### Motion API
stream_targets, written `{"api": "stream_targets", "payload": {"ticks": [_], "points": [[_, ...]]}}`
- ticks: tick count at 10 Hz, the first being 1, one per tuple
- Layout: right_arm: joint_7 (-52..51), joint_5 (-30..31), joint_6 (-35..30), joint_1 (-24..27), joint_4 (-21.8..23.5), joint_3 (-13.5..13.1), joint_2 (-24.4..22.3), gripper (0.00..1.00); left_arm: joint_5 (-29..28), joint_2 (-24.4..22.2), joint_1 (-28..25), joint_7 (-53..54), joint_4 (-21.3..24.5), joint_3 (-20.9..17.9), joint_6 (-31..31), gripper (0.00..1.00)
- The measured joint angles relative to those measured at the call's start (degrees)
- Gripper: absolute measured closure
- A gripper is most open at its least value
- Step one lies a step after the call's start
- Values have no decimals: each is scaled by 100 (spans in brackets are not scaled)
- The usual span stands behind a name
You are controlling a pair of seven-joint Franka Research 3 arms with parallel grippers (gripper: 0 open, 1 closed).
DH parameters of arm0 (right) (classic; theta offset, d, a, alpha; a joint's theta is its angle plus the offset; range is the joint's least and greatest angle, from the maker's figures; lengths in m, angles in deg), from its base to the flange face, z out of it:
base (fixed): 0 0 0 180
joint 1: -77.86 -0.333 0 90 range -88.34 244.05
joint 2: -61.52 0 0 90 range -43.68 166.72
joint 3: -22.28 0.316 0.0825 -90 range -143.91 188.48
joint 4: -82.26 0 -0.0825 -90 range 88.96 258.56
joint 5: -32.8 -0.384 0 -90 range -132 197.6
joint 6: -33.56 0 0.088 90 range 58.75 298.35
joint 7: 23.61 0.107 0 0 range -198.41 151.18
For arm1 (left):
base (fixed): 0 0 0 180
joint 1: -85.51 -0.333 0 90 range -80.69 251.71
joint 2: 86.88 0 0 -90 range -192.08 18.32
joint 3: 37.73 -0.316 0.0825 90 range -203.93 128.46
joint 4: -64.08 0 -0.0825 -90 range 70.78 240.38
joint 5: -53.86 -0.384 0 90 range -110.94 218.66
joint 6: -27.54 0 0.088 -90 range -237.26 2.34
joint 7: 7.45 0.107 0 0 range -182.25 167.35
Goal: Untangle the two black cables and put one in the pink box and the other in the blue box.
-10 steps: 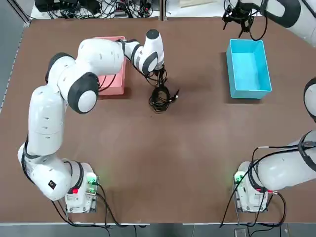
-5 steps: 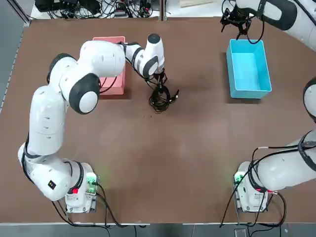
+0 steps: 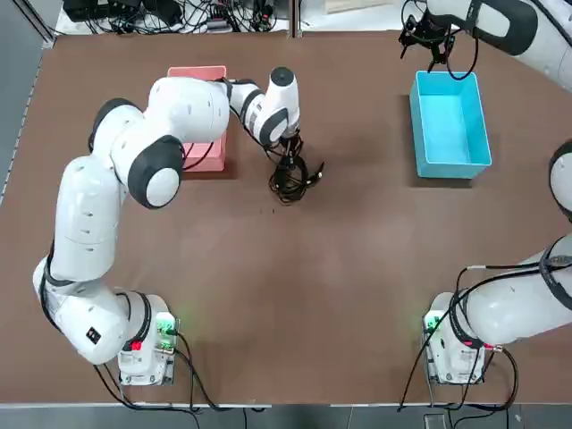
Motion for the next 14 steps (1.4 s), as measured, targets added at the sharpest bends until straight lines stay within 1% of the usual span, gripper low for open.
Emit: {"api": "stream_targets", "payload": {"ticks": [1,4,6,8,10,12,14], "points": [[24,0,0,0,0,0,0,0,-1,-10,-3,0,-9,-4,5,83],[86,0,0,-1,0,0,0,0,-59,-72,-53,0,-78,-19,93,84],[227,-50,12,-12,-1,1,-1,0,-138,-419,-286,26,-164,-32,344,84],[490,-97,29,-94,-4,3,-3,0,-141,-866,-623,77,-295,-23,811,84],[783,-162,40,-244,-7,4,-5,0,-135,-1052,-925,96,-615,13,1241,84],[1112,-252,54,-376,-10,4,-8,0,-71,-1071,-875,87,-951,93,1409,84],[1404,-387,75,-502,-14,4,-10,0,92,-1078,-635,34,-1232,166,1505,84]]}}
